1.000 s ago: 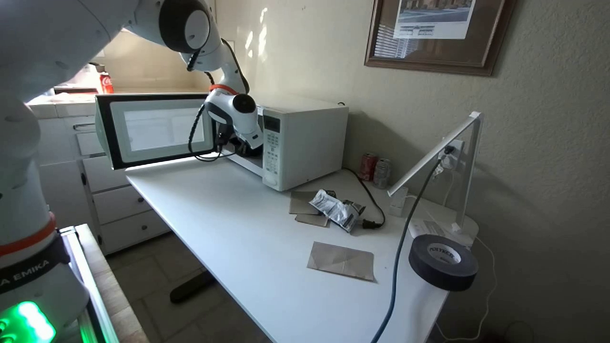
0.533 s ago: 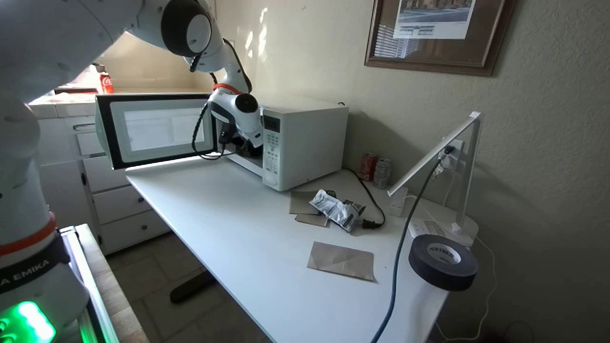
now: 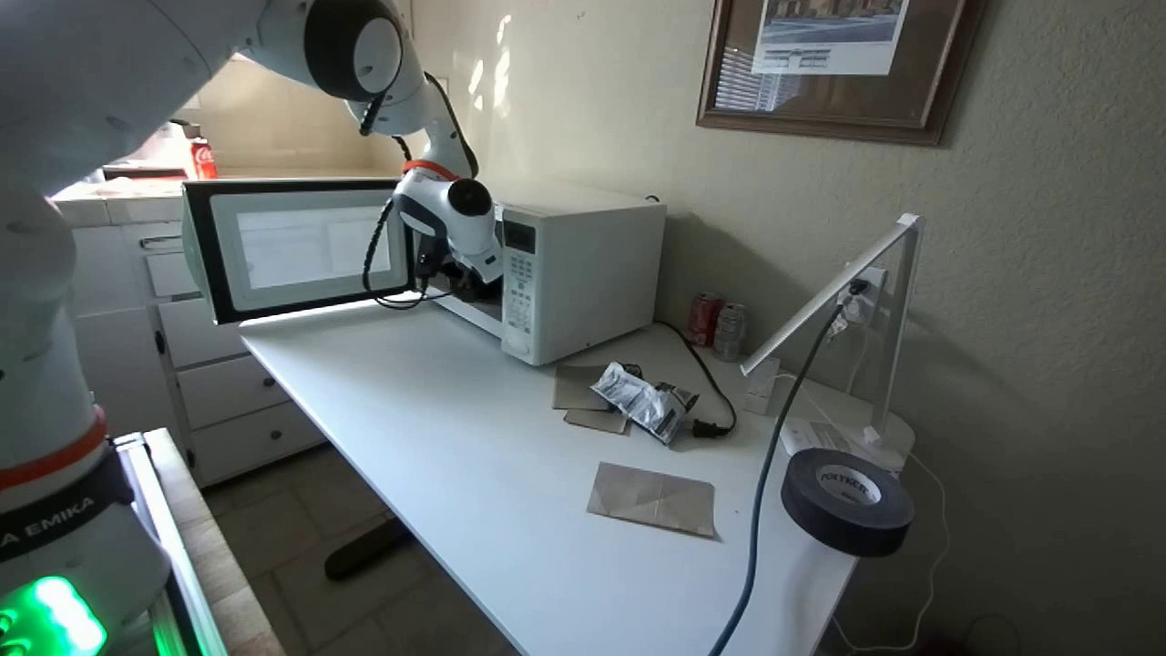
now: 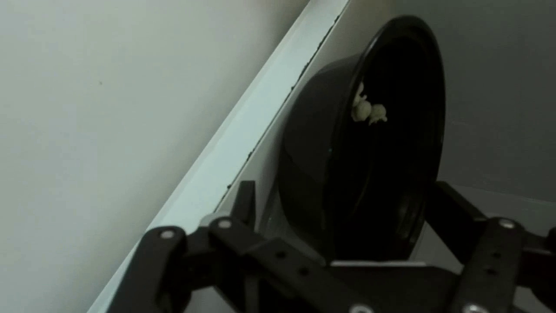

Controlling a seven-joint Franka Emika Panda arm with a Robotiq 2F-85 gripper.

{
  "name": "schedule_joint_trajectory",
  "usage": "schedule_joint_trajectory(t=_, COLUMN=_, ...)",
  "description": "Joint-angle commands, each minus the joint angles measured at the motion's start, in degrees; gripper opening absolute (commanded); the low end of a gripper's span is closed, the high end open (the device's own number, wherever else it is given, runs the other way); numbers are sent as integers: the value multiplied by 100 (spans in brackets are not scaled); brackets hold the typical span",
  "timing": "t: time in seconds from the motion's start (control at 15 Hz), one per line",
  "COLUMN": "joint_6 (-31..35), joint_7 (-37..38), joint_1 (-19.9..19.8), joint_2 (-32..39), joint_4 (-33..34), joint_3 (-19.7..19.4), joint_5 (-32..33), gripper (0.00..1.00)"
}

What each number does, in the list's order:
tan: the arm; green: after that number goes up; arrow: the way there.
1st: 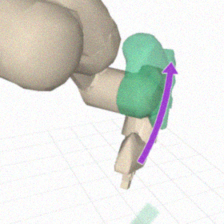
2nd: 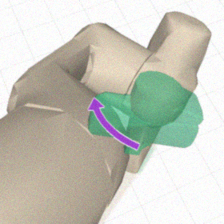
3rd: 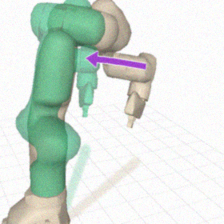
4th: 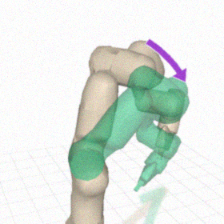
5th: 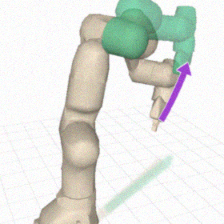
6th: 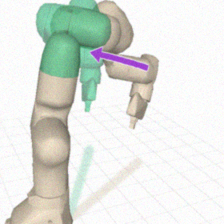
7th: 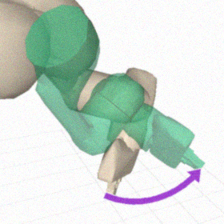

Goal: Pick up the black bowl and put it in the microwave, close the microwave door fully

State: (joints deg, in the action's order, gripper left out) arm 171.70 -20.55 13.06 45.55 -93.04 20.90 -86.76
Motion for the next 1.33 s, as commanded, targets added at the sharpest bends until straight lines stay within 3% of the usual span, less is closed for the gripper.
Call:
schedule_joint_trajectory(t=0.0, joint_6=-331, joint_7=-360, joint_1=-149, joint_2=-515, joint_4=-715, joint_3=29, joint_5=177, gripper=100)
schedule_joint_trajectory(t=0.27, joint_6=-663, joint_7=-517, joint_1=-187, joint_2=-1061, joint_4=-1432, joint_3=-22, joint_5=531, gripper=100)
schedule_joint_trajectory(t=0.67, joint_6=-1186, joint_7=-458, joint_1=-166, joint_2=-1969, joint_4=-2532, joint_3=-222, joint_5=1663, gripper=100)
schedule_joint_trajectory(t=1.0, joint_6=-1338, joint_7=-1096, joint_1=-206, joint_2=-2725, joint_4=-2940, joint_3=-140, joint_5=2254, gripper=100)
schedule_joint_trajectory(t=1.27, joint_6=-2055, joint_7=-1506, joint_1=-147, joint_2=-3274, joint_4=-2970, joint_3=-60, joint_5=2585, gripper=100)
